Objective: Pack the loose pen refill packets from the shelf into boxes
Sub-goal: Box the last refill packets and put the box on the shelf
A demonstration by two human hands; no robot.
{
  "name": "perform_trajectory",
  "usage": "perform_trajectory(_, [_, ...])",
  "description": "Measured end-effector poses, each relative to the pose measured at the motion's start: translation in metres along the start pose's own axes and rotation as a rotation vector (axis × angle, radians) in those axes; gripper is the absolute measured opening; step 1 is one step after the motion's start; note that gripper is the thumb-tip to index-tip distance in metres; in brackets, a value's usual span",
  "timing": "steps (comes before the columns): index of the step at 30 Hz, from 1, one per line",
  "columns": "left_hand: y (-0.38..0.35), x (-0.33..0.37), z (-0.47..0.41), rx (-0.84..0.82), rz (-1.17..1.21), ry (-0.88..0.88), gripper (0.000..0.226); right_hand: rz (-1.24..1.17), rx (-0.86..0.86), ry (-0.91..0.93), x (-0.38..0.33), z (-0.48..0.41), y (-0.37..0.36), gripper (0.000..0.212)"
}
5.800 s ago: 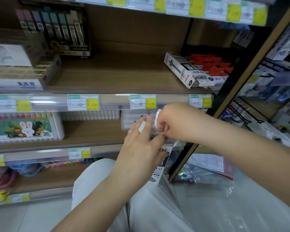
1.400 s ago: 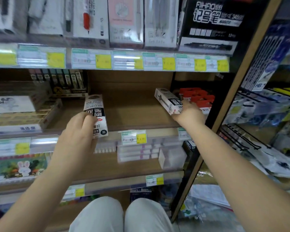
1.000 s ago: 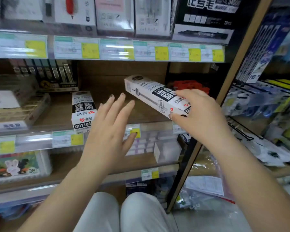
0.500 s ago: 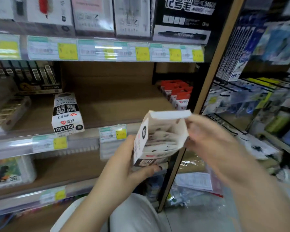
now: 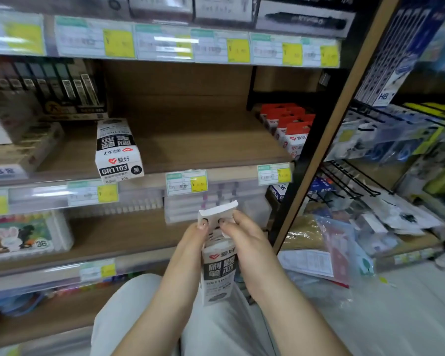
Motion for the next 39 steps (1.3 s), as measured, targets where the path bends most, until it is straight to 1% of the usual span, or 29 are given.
perform_trajectory(1, [-0.002, -0.001, 0.001, 0.000, 0.027, 0.019, 0.043, -0.010, -0.006, 0.005, 0.000, 0.000, -0.001, 0.044])
perform_trajectory(2, [-0.002, 0.000, 0.006, -0.009, 0.049, 0.005, 0.042, -0.020, -0.007, 0.010, 0.000, -0.001, -0.001, 0.045])
perform_trajectory(4, [0.003, 0.002, 0.006, 0.021, 0.004, -0.028, 0.024, -0.064, -0.022, 0.012, 0.002, -0.001, -0.003, 0.038])
perform_trajectory(5, [0.004, 0.002, 0.005, 0.036, -0.035, -0.027, 0.019, -0.099, -0.031, 0.007, 0.003, 0.000, -0.004, 0.034])
perform_trajectory(8, [0.001, 0.004, 0.008, -0.007, -0.049, -0.046, 0.028, -0.167, -0.040, 0.011, 0.004, 0.000, -0.007, 0.031])
perform_trajectory(11, [0.001, 0.018, 0.011, 0.026, -0.029, -0.119, 0.031, -0.243, -0.028, 0.065, -0.003, -0.001, -0.004, 0.033])
perform_trajectory(14, [0.002, 0.025, 0.007, 0.056, -0.022, -0.172, 0.034, -0.411, -0.082, 0.067, -0.004, -0.002, -0.007, 0.018])
perform_trajectory(15, [0.001, 0.026, 0.007, 0.050, -0.025, -0.185, 0.034, -0.424, -0.096, 0.075, -0.005, -0.002, -0.008, 0.015])
perform_trajectory(18, [-0.002, 0.027, 0.006, 0.018, -0.001, -0.210, 0.028, -0.318, -0.044, 0.123, -0.003, -0.002, -0.003, 0.012])
perform_trajectory(20, [-0.004, 0.026, 0.003, -0.036, 0.161, -0.201, 0.024, -0.240, 0.002, 0.156, -0.002, -0.003, 0.001, 0.016])
perform_trajectory(22, [-0.006, 0.026, 0.001, -0.099, 0.319, -0.179, 0.025, -0.185, 0.029, 0.175, 0.000, -0.005, 0.006, 0.016])
perform_trajectory(24, [-0.007, 0.027, 0.000, -0.140, 0.359, -0.185, 0.024, -0.164, 0.015, 0.199, 0.000, -0.006, 0.007, 0.016])
perform_trajectory(27, [-0.006, 0.029, 0.002, -0.154, 0.329, -0.227, 0.019, -0.168, -0.019, 0.217, 0.003, -0.006, 0.007, 0.017])
perform_trajectory(30, [-0.005, 0.026, 0.003, -0.164, 0.288, -0.229, 0.020, -0.164, -0.029, 0.213, 0.009, -0.007, 0.009, 0.012])
perform_trajectory(32, [-0.004, 0.024, 0.002, -0.155, 0.259, -0.224, 0.021, -0.154, -0.038, 0.213, 0.009, -0.006, 0.010, 0.013])
perform_trajectory(34, [-0.001, 0.022, 0.001, -0.129, 0.223, -0.223, 0.020, -0.132, -0.053, 0.213, 0.009, -0.006, 0.009, 0.014])
perform_trajectory(36, [0.003, 0.023, 0.002, -0.096, 0.180, -0.241, 0.018, -0.092, -0.074, 0.241, 0.005, -0.006, 0.008, 0.011])
perform_trajectory(39, [0.014, 0.029, 0.007, 0.011, -0.008, -0.335, 0.013, 0.047, -0.091, 0.322, -0.007, -0.005, 0.011, 0.018])
Point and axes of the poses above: each hand's wrist, its own z-axis away from the middle knuckle, its own y-axis out of the back of the hand, x = y × z, the point moved 10 cm from there along -z, towards the middle knuckle
